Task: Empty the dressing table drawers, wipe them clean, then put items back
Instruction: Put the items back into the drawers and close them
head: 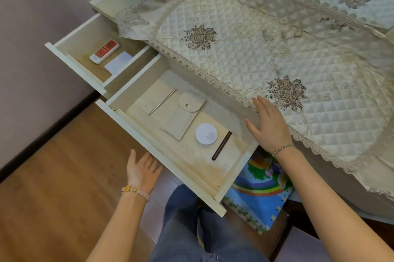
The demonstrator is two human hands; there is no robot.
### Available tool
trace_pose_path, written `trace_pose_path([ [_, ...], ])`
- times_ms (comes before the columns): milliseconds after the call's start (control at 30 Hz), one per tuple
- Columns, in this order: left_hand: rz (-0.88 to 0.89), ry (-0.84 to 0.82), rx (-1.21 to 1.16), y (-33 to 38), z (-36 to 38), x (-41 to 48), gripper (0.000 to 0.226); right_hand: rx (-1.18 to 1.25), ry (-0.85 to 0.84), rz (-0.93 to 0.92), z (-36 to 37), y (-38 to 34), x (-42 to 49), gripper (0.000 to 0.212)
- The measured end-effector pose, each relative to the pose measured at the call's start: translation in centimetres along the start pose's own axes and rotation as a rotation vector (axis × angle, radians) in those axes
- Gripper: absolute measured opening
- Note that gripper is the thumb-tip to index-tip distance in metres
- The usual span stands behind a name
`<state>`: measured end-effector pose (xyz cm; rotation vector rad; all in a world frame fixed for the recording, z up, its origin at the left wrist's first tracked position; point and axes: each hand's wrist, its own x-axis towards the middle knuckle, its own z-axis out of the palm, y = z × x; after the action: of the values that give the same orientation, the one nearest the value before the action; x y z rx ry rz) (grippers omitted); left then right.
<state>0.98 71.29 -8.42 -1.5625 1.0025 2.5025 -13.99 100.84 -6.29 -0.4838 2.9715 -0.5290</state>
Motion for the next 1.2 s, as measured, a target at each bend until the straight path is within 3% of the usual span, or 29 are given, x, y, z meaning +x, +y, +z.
trace_pose_path([
  [600,-0.075,-0.202,0.017,0.7,11.6,4.7,0.073,0.048,-0.089,0.076,0.3,4.0,4.3,0.061],
  [833,-0.079,-0.255,0.001,0.2,16.4,6.5,0.067,-0.031,-0.152,0.089,1.2,4.3,4.2,0.073],
  [1033,-0.099,-0.310,-0.016,0.1,20.0,8.3,0.069,-0.012,-0.117,0.064,2.1,4.7,3.8,0.082],
  [1200,-0.105,-0.339,-0.047,-0.2,22.5,9.4,0.070,-0.005,-0.095,0.059,2.5,5.0,3.9,0.077],
])
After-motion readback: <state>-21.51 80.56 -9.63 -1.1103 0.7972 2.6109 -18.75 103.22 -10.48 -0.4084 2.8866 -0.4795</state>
